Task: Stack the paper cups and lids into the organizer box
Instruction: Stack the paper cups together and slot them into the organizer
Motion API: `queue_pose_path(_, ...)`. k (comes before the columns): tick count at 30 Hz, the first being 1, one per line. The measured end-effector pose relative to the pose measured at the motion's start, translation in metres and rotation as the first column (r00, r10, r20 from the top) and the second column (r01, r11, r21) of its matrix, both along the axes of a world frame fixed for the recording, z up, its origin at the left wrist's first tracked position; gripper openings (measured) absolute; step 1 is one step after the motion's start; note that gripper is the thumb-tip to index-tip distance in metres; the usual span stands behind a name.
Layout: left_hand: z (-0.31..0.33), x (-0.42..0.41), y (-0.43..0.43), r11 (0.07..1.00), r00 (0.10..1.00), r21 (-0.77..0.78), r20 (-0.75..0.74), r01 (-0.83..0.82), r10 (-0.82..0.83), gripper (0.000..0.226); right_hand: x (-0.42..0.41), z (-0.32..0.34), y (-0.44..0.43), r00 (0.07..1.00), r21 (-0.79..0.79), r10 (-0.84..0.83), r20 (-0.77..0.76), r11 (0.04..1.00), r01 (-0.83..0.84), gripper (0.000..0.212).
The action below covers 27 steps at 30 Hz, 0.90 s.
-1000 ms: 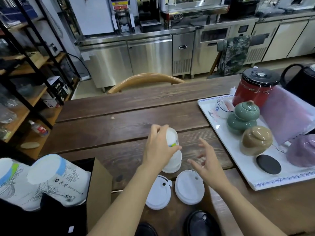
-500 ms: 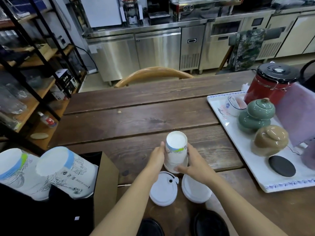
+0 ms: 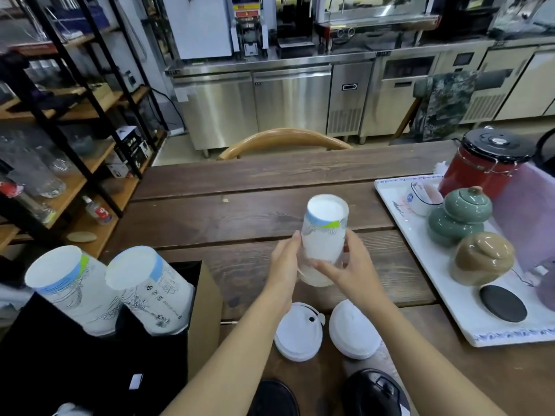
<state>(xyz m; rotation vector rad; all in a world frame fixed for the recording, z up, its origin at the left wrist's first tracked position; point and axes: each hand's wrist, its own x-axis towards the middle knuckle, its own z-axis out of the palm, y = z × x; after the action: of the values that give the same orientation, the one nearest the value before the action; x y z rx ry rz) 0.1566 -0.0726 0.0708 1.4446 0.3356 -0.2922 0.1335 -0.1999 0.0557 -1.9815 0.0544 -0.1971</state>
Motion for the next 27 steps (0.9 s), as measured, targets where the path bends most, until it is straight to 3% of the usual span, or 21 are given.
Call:
queue_pose_path(3, 0.038, -0.009, 0.014, 0.999, 0.989, -0.027, 0.147, -0.023, 0.027, 0.015, -0.006, 0.036, 0.009, 0.993, 0.091, -0.026, 0.116, 0.996, 0.015, 0.059)
queue_pose_path(5, 0.063, -0.018, 0.024, 0.998, 0.976, -0.054, 0.218, -0.018, 0.029, 0.017, -0.010, 0.058, 0.017, 0.985, 0.132, -0.014, 0.172, 0.991, -0.009, 0.054)
queue_pose_path(14, 0.145, -0.074, 0.092, 0.995, 0.848, -0.034, 0.522, -0.090, 0.095, 0.013, -0.038, 0.129, 0.081, 0.922, 0.186, 0.118, 0.369, 0.963, -0.198, 0.059)
queue_pose_path(18, 0.159, -0.092, 0.134, 0.984, 0.821, -0.013, 0.549, -0.180, 0.158, 0.024, -0.041, 0.144, 0.119, 0.896, 0.152, 0.217, 0.387, 0.944, -0.294, 0.059)
queue_pose_path(23, 0.149, -0.100, 0.181, 0.956, 0.834, -0.005, 0.488, -0.294, 0.259, 0.010, -0.039, 0.139, 0.169, 0.881, 0.119, 0.339, 0.330, 0.911, -0.395, 0.064)
queue_pose_path(27, 0.131, -0.100, 0.206, 0.932, 0.834, 0.054, 0.467, -0.359, 0.295, 0.017, -0.035, 0.124, 0.192, 0.890, 0.070, 0.386, 0.243, 0.908, -0.413, 0.071)
